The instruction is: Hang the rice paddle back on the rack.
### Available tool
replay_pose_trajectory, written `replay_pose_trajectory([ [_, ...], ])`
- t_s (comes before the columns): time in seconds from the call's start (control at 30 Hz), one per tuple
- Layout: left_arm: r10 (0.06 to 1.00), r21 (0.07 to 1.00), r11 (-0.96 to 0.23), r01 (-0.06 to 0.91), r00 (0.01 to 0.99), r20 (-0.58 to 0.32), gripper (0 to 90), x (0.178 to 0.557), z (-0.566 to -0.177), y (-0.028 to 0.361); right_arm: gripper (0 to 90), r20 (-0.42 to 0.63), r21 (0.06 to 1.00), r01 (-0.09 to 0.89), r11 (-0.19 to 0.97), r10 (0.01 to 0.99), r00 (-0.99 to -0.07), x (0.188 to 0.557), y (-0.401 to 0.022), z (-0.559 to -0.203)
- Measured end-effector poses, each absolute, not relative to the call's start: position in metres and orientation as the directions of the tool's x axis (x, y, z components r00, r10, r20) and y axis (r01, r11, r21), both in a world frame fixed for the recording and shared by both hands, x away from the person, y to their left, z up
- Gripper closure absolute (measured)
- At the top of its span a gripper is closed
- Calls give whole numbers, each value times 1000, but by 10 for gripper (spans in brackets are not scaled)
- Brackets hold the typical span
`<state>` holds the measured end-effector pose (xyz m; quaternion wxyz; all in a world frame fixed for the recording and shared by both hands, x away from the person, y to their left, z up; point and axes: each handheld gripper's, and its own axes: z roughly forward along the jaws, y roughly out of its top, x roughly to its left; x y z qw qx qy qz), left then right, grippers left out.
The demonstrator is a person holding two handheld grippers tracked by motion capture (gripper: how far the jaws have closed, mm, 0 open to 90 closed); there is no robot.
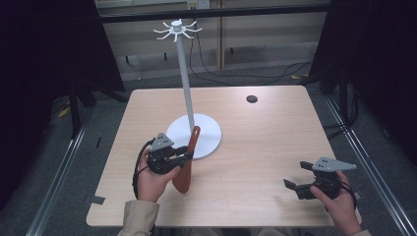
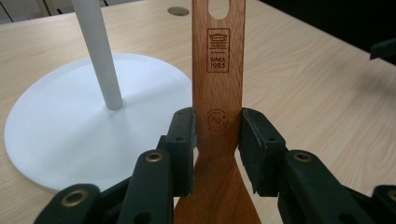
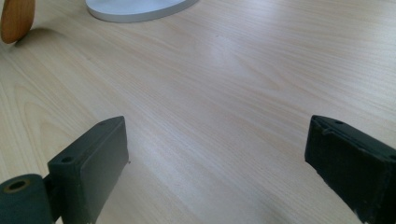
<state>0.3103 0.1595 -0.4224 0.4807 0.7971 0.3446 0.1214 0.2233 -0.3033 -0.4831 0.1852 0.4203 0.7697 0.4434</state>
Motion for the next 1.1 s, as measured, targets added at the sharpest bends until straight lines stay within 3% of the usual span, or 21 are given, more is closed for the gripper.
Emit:
replay_pose_trajectory([
  [0.63,689,926,-185,330,715,-117,665,303,-409,170,58,87,830,489,268,804,-588,224,-298,-486],
  [1.1,713,973,27,229,678,-179,664,306,-393,174,58,91,830,491,266,803,-589,224,-298,-486],
])
